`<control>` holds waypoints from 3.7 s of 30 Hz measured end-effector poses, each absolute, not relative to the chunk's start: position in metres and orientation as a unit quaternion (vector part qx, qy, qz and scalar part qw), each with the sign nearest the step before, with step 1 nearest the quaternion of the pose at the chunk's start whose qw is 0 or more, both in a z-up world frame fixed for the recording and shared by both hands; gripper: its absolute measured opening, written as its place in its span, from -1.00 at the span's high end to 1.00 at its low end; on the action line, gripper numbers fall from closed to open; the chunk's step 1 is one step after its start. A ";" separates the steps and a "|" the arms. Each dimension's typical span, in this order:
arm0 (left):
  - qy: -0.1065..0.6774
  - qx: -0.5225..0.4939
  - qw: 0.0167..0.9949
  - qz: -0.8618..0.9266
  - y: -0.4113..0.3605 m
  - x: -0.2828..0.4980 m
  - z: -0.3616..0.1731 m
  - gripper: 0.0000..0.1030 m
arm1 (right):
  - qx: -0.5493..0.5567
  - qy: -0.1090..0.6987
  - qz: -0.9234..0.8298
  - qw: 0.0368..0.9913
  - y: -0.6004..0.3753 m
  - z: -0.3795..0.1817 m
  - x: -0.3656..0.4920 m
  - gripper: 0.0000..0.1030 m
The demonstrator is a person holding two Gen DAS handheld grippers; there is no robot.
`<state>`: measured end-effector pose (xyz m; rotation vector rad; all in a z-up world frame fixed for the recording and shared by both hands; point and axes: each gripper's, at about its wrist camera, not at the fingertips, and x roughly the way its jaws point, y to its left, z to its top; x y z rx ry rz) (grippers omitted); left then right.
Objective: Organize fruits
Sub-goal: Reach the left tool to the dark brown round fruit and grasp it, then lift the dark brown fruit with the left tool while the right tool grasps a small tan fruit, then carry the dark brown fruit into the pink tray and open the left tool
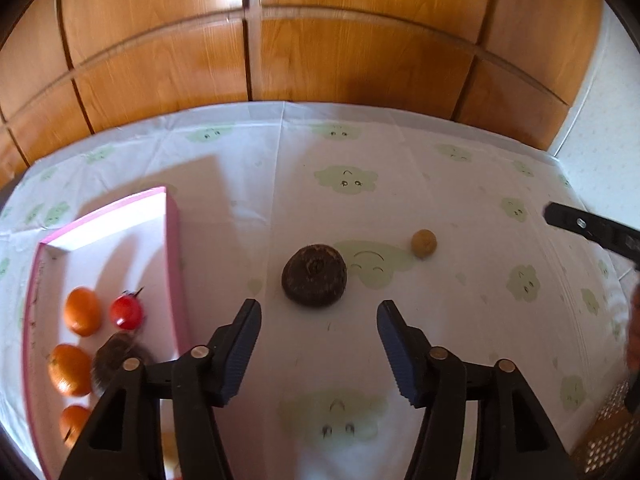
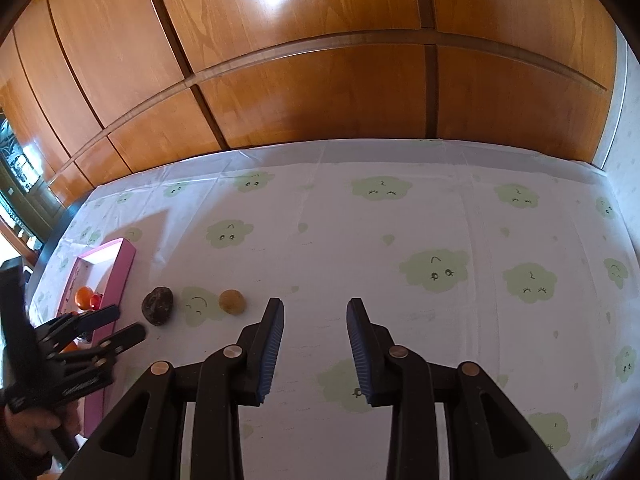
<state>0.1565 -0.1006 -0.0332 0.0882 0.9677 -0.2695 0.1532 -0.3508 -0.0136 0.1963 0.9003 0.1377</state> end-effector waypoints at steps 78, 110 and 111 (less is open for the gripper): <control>0.403 0.087 0.890 -0.195 -0.144 0.074 -0.081 0.15 | -0.008 0.542 0.073 0.837 -0.324 -0.080 0.159 0.53; 0.290 0.034 0.953 -0.078 -0.064 0.030 0.029 0.14 | -0.032 0.526 0.060 0.848 -0.315 -0.084 0.156 0.53; 0.293 0.031 0.953 -0.075 -0.061 0.032 0.027 0.14 | -0.032 0.526 0.059 0.848 -0.315 -0.084 0.155 0.53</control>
